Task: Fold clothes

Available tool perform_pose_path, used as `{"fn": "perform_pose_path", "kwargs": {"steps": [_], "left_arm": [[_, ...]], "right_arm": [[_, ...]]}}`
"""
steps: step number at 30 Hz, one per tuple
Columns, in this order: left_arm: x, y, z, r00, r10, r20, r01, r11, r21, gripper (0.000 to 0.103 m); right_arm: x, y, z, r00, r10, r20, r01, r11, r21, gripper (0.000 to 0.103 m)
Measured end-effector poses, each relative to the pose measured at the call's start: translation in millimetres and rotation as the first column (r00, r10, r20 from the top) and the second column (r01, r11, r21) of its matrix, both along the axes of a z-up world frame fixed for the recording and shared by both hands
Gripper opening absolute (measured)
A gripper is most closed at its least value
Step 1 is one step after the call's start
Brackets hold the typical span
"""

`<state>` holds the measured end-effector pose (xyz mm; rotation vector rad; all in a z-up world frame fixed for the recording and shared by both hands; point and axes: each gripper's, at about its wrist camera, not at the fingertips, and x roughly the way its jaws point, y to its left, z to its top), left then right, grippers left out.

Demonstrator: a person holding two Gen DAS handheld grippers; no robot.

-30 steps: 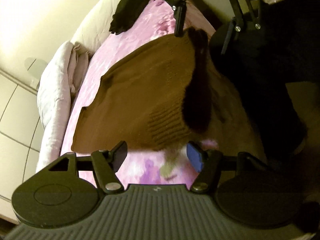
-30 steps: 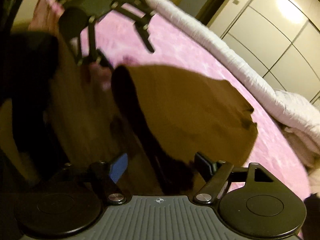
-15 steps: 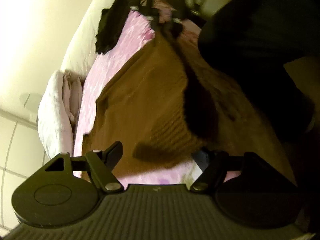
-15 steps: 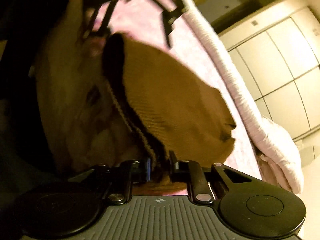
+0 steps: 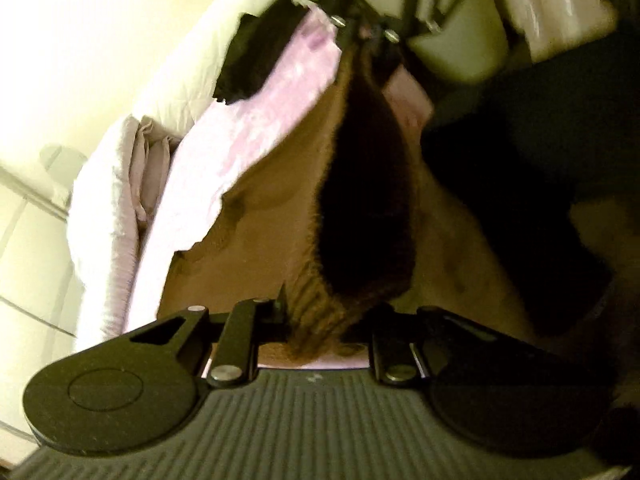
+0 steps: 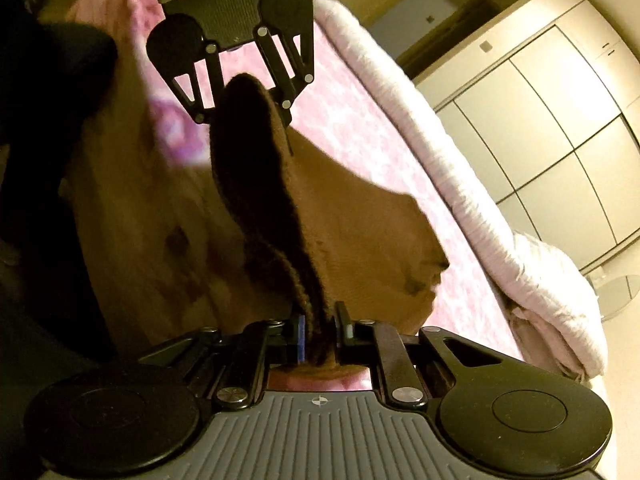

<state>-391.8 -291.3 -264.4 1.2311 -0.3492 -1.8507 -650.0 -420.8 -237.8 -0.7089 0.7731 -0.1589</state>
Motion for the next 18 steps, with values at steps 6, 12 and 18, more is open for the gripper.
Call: {"fn": "perform_pose_path", "kwargs": {"steps": [6,12,18], "left_arm": [[16.1,21.1,57.1,0.964,0.036,-0.264,-0.004,0.993,0.118,0.014],[49.5,-35.7,110.8,0.934,0.117,-0.338,-0.116,0.993,0.023,0.014],[91.7,-126.6,124.4,0.901,0.246,-0.358,-0.257,0.966,0.017,0.016]], "right_arm": [[-28.9,23.3,55.9,0.998,0.018,0.068,-0.022,0.998,0.061,0.011],[-11.6,-8.2,99.5,0.981,-0.006,0.194,0.003,1.000,0.018,0.011],[63.9,-114.6,112.9,0.962,-0.056,0.267,0.054,0.998,0.014,0.011]]}}
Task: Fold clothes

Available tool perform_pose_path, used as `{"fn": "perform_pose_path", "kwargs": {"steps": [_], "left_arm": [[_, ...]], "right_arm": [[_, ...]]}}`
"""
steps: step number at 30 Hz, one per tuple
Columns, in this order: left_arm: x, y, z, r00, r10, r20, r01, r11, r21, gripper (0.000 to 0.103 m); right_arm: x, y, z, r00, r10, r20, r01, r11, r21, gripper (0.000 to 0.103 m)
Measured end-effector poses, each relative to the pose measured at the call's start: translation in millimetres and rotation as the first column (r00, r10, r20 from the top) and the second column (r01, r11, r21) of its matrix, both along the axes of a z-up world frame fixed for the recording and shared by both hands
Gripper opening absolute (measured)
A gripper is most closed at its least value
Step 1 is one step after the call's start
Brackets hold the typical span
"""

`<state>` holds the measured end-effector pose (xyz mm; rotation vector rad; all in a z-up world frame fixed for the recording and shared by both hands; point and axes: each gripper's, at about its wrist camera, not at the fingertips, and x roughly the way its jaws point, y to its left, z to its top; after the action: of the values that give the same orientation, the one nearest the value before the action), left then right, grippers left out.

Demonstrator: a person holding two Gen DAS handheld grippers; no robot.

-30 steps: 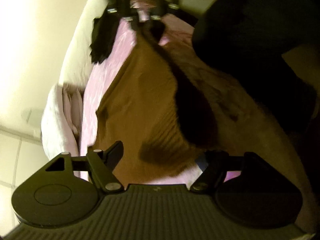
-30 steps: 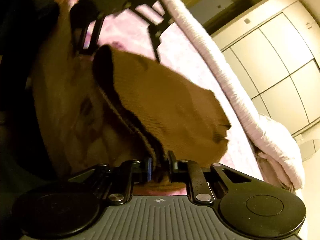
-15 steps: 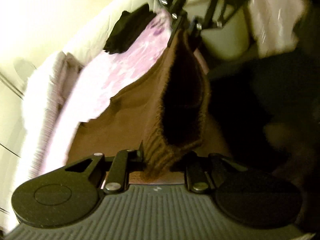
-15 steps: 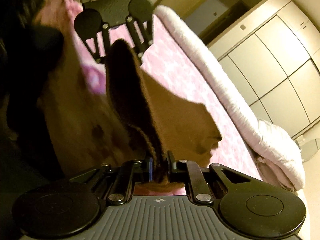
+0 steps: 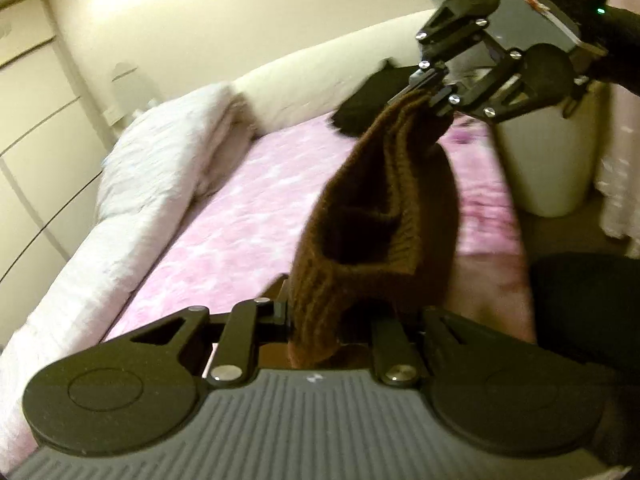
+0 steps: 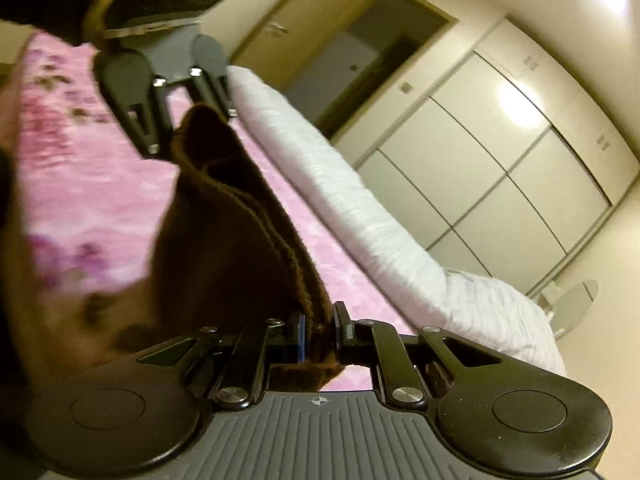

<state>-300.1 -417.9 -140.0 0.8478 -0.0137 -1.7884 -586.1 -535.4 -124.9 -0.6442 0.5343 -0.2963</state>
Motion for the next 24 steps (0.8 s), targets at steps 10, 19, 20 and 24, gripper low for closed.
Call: {"fn": "perform_pose_path", "kwargs": {"steps": [10,19,20,24], "left_arm": [[110.1,-129.0,-81.8,0.965,0.209,-0.158,-0.178,0.965,0.192,0.018],[157.1,-151.9,-151.4,0.896,0.323,-0.304,-0.244,0.931,0.271,0.032],[162.2,-149.8,-150.0,0.889,0.330,-0.318,-0.251,0.931,0.265,0.032],[159.6,-168.3,-150.7,0.846,0.403,-0.349,-0.313,0.905,0.287,0.039]], "right_arm": [[132.3,-145.5,-74.3,0.994,-0.047,-0.102,0.062,0.987,0.148,0.012],[163.9,-221.6,-138.2,0.983,-0.136,-0.124,0.175,0.897,0.406,0.014],[161.9,-224.9,-134.0,0.983,-0.146,-0.109,0.179,0.889,0.421,0.014],[170.2,-225.4,-120.8,0.981,-0.167,-0.101,0.195,0.864,0.465,0.017]]}}
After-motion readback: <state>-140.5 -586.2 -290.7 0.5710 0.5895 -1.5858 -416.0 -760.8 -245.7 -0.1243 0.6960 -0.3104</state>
